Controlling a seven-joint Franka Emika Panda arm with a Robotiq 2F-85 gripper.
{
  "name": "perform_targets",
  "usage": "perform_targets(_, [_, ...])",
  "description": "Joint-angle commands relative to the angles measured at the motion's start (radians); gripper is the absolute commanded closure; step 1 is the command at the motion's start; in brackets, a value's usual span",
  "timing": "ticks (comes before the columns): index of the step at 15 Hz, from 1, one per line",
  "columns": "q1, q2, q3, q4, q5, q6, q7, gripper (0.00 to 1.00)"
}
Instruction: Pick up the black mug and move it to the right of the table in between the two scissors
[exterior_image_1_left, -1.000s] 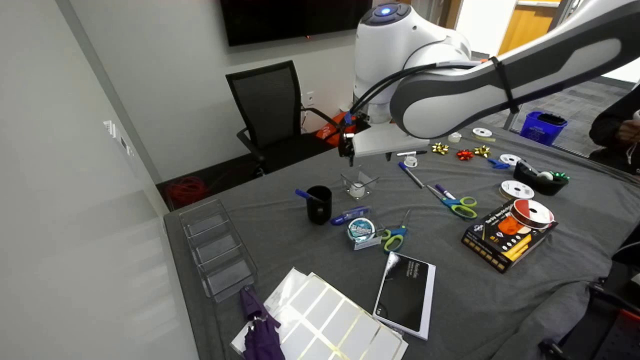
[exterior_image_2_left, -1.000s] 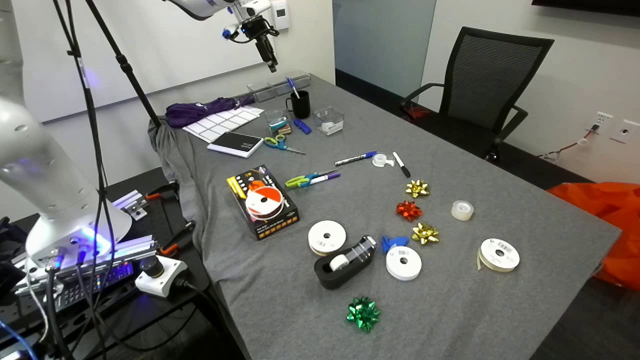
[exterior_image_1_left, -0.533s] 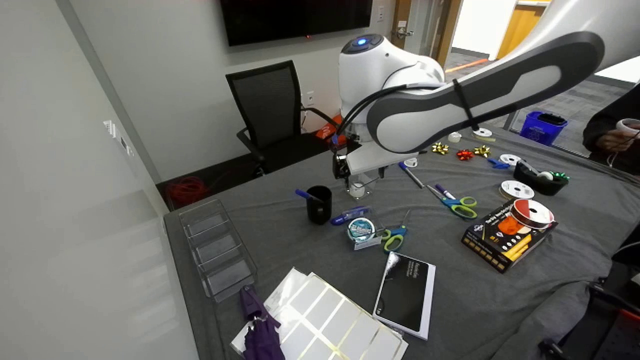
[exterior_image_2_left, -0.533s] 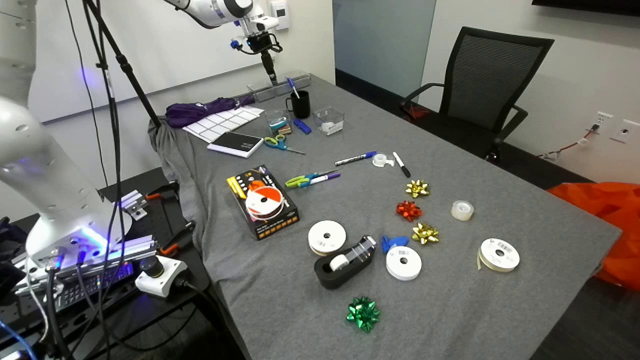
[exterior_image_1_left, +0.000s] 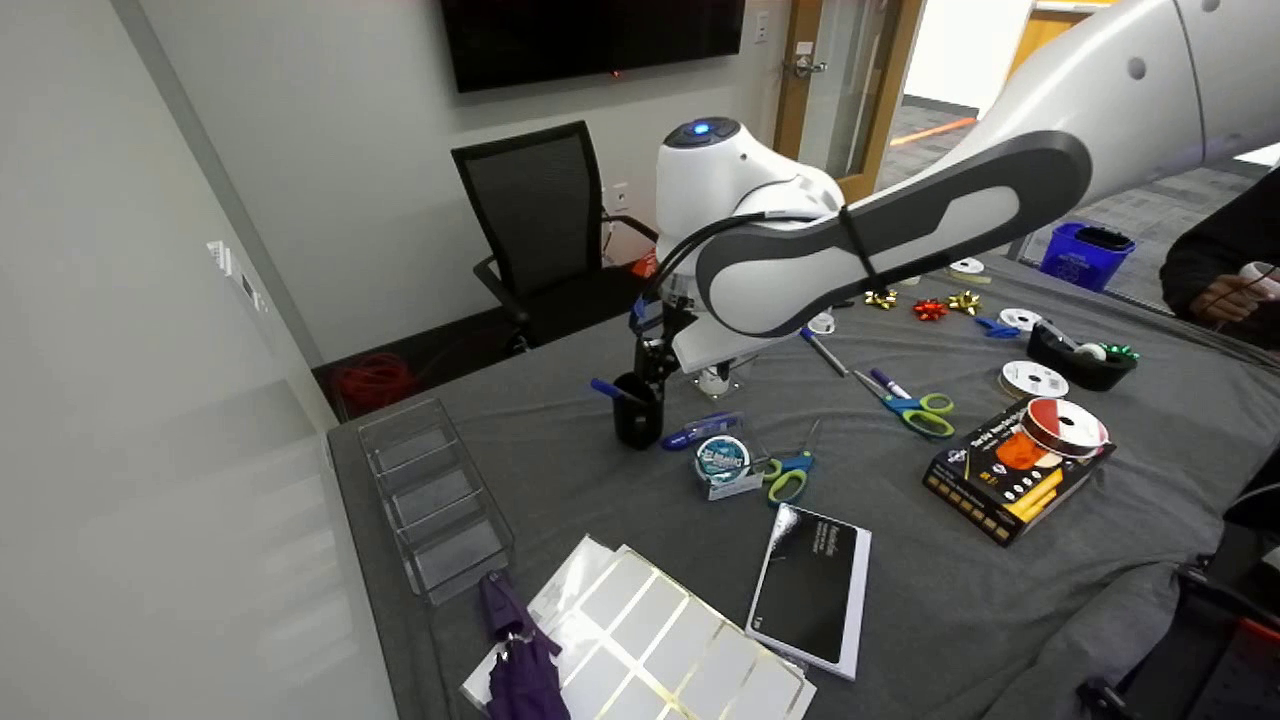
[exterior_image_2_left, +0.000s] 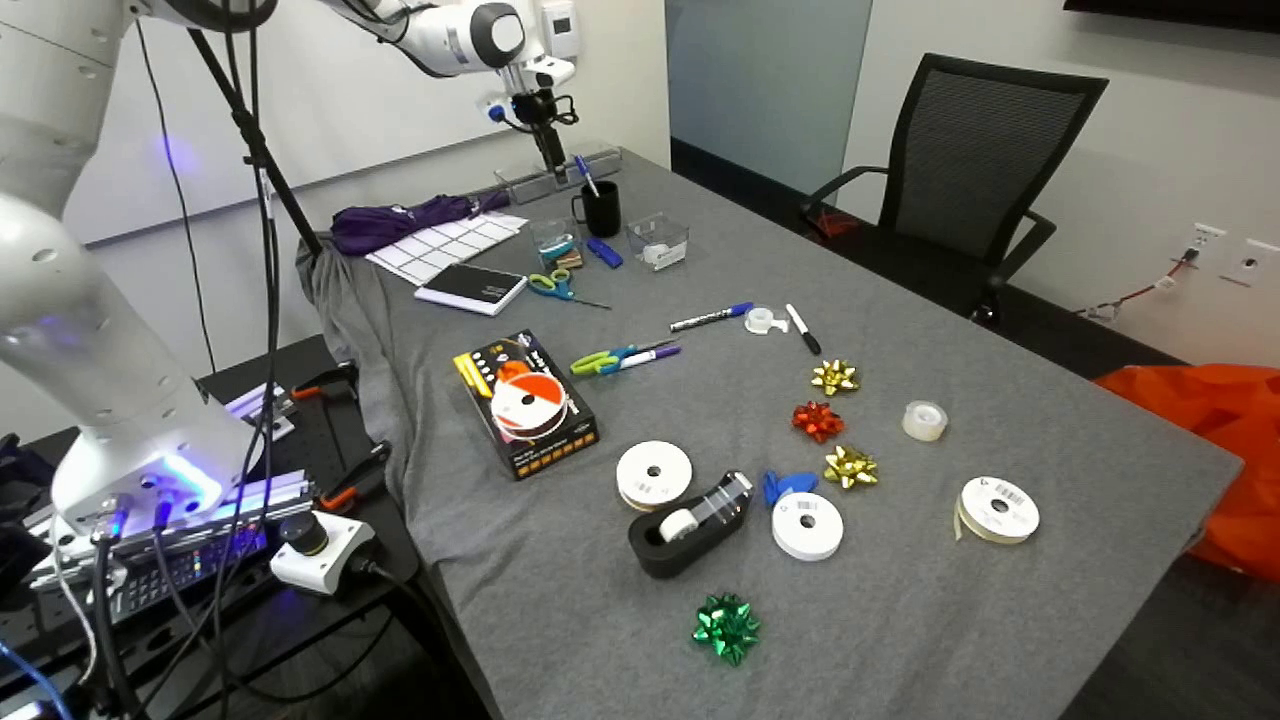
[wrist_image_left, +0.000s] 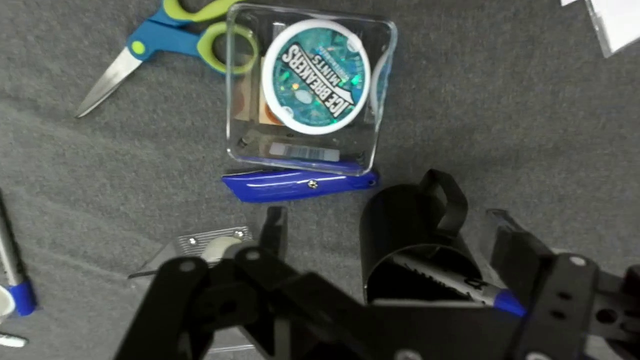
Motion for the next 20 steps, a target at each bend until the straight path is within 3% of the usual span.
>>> perform_targets(1, [-0.005,0.070,-0.003,0.059,0.096,0.080,-0.037,0.00])
perform_targets(6, [0.008,0.143,-0.018,0.124,0.174,0.137,-0.022,0.00])
perform_targets(14, [0.029,0.256,-0.053,0.261,0.194,0.126,0.024,0.00])
perform_targets(15, [0.022,0.216,-0.045,0.204,0.193,0.123,0.002,0.00])
perform_targets(20, [0.025,0.224,-0.050,0.214,0.192,0.123,0.005,0.00])
